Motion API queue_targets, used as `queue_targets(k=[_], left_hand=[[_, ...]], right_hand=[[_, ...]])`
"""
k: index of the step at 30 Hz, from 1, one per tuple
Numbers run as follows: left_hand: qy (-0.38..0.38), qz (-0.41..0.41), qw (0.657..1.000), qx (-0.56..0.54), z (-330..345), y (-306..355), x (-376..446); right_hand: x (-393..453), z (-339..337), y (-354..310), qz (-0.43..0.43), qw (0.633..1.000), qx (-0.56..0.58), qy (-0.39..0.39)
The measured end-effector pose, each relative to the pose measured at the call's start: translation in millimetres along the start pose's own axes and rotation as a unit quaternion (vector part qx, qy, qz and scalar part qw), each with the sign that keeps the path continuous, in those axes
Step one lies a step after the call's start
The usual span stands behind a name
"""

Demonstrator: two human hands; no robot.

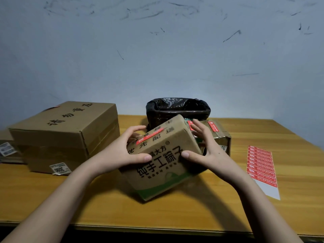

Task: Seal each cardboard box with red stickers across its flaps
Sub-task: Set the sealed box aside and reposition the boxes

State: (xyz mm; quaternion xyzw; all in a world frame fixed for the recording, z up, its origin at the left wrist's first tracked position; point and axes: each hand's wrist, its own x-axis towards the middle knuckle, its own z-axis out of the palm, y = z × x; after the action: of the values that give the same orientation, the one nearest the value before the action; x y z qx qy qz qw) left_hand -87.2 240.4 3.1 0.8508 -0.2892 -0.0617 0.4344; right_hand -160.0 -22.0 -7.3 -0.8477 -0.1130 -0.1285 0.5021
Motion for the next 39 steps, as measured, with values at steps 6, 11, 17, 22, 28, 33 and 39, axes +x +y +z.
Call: queue_targets(k=[6, 11, 17, 22, 28, 33, 39], left_hand=[[0.082, 0.002, 0.975, -0.207, 8.6, -13.4, -6.2], [0.125, -0.005, 0.943, -0.308, 31.6, -9.6, -7.5], [0.131, -0.032, 0.912, -0.387, 50.9, -14.7, -7.0], [0.061, -0.042, 0.926, -0.371, 45.6, -18.1, -8.4], [0.108, -0.003, 0.966, -0.233, 12.7, -8.0, -14.6], [0.141, 0.101, 0.984, -0.033, -19.8, 23.4, -19.1], [-0.001, 0.122, 0.978, 0.168, -32.1, 62.0, -15.7]], right_hand=[[7.6, 7.9, -7.4, 0.014, 0.985, 0.147, 0.091], [14.8, 27.6, -5.5, 0.052, 0.971, 0.231, 0.04], [22.7, 33.0, -3.5, 0.06, 0.968, 0.242, 0.02], [26.3, 24.6, -7.5, 0.062, 0.981, 0.184, 0.02], [21.4, 12.3, -16.1, 0.034, 0.995, 0.089, 0.005], [15.7, 12.5, -27.3, 0.004, 1.0, 0.007, -0.02], [12.9, 20.6, -39.4, -0.061, 0.991, -0.114, -0.017]])
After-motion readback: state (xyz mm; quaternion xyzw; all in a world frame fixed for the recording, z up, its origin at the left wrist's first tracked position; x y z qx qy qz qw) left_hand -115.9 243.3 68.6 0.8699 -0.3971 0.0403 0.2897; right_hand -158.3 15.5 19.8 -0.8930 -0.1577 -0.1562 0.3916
